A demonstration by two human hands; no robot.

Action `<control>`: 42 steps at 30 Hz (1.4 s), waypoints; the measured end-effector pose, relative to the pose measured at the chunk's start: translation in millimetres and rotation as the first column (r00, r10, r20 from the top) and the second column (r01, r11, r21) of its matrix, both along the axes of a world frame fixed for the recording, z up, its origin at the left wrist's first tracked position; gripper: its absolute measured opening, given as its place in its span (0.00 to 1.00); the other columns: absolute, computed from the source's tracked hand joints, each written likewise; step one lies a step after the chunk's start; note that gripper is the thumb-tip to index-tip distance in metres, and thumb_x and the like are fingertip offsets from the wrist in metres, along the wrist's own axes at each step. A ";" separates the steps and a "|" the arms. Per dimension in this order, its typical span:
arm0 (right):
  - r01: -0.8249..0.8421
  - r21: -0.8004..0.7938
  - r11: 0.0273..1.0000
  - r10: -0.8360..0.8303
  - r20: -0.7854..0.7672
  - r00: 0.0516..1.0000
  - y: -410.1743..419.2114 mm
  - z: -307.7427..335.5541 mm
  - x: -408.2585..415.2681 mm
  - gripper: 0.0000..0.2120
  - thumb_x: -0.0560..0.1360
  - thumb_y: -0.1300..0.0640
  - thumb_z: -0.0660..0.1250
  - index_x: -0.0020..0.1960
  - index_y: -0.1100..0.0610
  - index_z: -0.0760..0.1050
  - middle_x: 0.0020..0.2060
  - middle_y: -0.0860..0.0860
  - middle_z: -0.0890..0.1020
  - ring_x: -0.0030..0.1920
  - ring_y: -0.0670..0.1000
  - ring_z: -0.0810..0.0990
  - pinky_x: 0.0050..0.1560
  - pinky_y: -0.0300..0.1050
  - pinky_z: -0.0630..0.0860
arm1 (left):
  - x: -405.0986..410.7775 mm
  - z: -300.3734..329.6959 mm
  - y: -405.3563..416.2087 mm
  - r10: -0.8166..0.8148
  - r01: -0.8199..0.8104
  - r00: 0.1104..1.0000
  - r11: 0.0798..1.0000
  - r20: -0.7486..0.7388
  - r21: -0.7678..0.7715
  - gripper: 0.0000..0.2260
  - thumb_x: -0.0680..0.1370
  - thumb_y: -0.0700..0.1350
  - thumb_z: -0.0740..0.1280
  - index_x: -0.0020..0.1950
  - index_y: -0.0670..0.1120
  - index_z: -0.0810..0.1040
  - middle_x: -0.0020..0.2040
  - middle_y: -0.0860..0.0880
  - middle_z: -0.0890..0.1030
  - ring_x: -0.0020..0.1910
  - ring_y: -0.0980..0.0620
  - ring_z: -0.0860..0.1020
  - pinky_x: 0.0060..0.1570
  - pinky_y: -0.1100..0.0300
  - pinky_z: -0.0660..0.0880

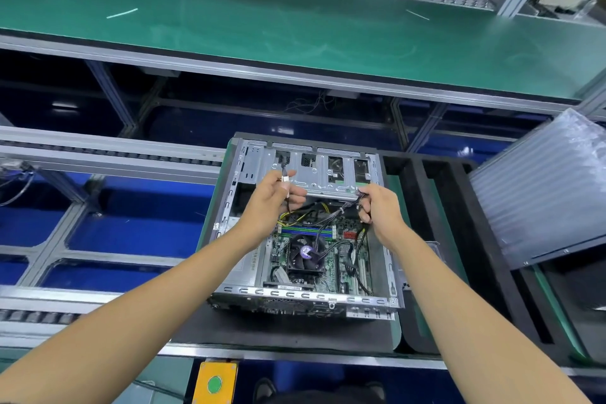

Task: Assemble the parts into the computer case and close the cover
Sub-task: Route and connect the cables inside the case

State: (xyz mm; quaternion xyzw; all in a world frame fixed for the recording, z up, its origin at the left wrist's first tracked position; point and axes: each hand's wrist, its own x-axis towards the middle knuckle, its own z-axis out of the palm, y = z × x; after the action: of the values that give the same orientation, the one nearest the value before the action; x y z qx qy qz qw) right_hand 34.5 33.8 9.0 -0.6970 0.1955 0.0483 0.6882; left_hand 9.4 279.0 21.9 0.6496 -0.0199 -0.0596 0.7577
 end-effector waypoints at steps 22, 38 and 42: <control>-0.231 0.196 0.953 0.220 0.077 0.972 23.9 20.9 -19.6 0.15 0.82 0.62 0.57 0.37 0.57 0.67 0.23 0.49 0.71 0.21 0.47 0.62 0.26 0.42 0.60 | 0.7 -16.7 -47.3 -0.302 0.309 0.951 0.913 -0.071 0.265 0.20 0.73 0.45 0.79 0.62 0.51 0.77 0.54 0.52 0.84 0.50 0.52 0.81 0.57 0.57 0.79; -0.034 0.257 0.966 0.013 0.084 0.996 9.4 26.3 -23.9 0.25 0.79 0.64 0.59 0.26 0.48 0.64 0.22 0.46 0.64 0.21 0.46 0.57 0.22 0.38 0.55 | -3.3 -19.5 -14.9 0.151 -0.170 0.936 0.985 -0.317 -0.035 0.18 0.83 0.57 0.61 0.41 0.48 0.80 0.47 0.44 0.85 0.40 0.50 0.83 0.53 0.49 0.81; -0.067 0.256 0.964 0.053 0.062 0.997 7.0 24.7 -24.9 0.24 0.81 0.64 0.58 0.28 0.48 0.66 0.23 0.46 0.64 0.21 0.46 0.57 0.21 0.38 0.57 | -1.9 -26.6 -13.3 0.137 -0.069 0.978 0.921 -0.154 0.384 0.16 0.84 0.38 0.62 0.71 0.46 0.69 0.66 0.44 0.73 0.60 0.48 0.78 0.59 0.58 0.74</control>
State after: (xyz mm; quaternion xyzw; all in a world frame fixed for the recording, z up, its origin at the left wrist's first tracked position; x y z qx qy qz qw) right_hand 9.6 40.8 33.7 -0.6081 0.1475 0.0751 0.7764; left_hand 7.6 265.7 -4.6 0.7751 0.0940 -0.0800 0.6197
